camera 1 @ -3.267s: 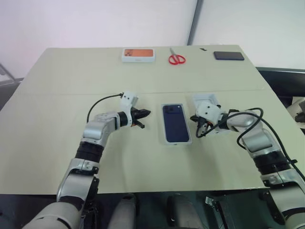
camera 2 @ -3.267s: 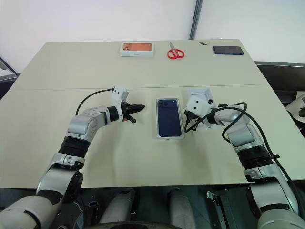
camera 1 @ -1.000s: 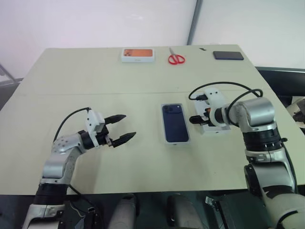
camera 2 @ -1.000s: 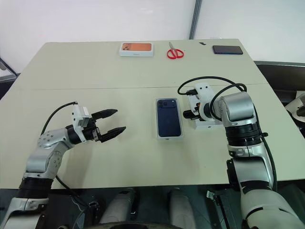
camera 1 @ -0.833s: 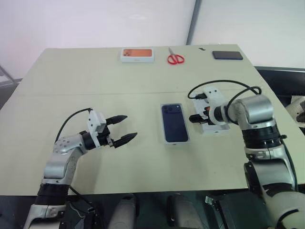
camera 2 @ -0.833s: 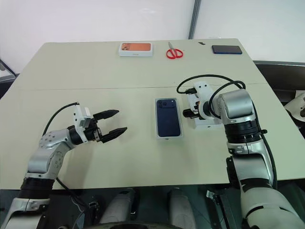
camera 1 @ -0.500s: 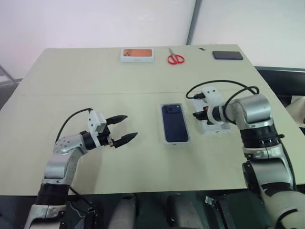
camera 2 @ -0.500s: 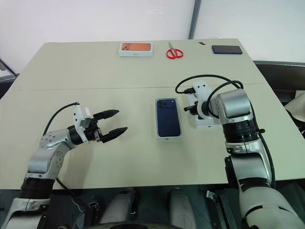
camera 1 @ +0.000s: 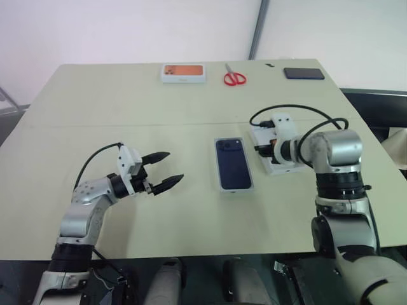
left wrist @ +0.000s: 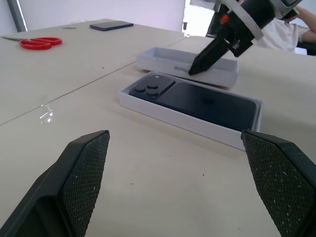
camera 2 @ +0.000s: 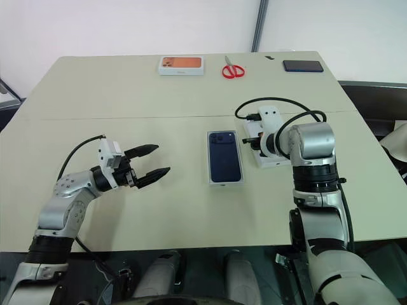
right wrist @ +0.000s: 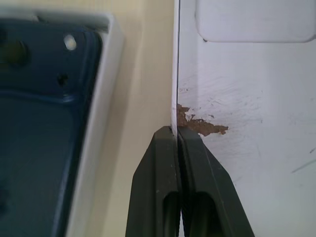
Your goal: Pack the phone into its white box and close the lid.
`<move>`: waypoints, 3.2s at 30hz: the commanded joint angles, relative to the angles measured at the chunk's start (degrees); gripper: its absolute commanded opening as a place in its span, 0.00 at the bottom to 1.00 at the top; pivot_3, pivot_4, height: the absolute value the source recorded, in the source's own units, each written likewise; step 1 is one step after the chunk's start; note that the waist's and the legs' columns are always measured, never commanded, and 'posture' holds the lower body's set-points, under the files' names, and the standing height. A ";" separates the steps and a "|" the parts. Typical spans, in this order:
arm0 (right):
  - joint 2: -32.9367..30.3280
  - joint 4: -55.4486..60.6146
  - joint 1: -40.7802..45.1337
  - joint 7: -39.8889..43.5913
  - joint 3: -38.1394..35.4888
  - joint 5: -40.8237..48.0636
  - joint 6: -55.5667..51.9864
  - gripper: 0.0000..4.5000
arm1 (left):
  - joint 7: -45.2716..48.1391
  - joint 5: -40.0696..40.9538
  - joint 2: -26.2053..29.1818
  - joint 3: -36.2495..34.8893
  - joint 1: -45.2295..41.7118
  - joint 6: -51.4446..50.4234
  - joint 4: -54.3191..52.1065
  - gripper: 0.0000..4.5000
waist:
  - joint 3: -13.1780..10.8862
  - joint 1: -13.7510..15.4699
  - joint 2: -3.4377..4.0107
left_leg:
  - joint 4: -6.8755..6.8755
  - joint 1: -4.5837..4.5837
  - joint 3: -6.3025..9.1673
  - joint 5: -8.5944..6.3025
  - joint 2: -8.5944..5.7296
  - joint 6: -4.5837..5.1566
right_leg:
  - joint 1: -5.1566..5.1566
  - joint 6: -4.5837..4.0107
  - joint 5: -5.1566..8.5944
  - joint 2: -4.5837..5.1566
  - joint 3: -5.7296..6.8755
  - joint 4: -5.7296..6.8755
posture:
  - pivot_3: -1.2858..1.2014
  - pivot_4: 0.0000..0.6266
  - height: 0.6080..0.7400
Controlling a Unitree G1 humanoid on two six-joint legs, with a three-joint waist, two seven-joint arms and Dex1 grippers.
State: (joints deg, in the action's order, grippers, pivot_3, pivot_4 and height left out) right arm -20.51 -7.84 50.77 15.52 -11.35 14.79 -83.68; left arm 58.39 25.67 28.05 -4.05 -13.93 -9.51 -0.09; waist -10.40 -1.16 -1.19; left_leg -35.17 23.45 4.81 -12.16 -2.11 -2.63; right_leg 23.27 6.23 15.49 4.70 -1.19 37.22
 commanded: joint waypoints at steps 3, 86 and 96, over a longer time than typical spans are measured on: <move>5.22 3.13 4.58 0.95 -13.53 7.50 4.77 0.01 | -0.57 1.10 0.24 -1.32 -1.05 0.03 -0.40 1.00 | -0.01 0.02 0.02 | 0.03 0.00 0.02 0.00 0.01 0.00 | 0.00 0.00 0.00 -0.02 0.02 0.00 | 0.52 0.24 1.00; -20.90 11.28 -24.06 20.85 17.70 6.46 62.22 0.34 | -2.41 -8.67 -11.59 7.65 -19.07 4.40 20.52 0.00 | -0.11 0.36 0.04 | -0.10 0.04 0.02 -0.09 -0.03 0.17 | -0.05 0.06 0.03 -0.04 0.03 -0.08 | 0.52 0.24 1.00; -19.60 8.39 -25.65 25.60 19.04 -1.49 68.70 0.01 | -2.24 -8.58 -10.07 10.51 -16.45 -8.30 16.35 0.00 | -0.11 0.51 0.04 | -0.14 0.04 0.04 -0.09 -0.05 0.17 | -0.13 0.06 0.03 0.00 0.04 -0.11 | 0.52 0.24 1.00</move>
State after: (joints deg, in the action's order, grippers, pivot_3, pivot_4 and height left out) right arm -40.30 0.24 24.82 40.57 8.75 13.81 -16.10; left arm 56.10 16.85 18.33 6.02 -29.08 -17.21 17.24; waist -10.51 -0.65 -1.16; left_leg -35.31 23.49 4.85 -12.25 -2.17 -2.46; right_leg 23.14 6.29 15.52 4.70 -1.14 37.12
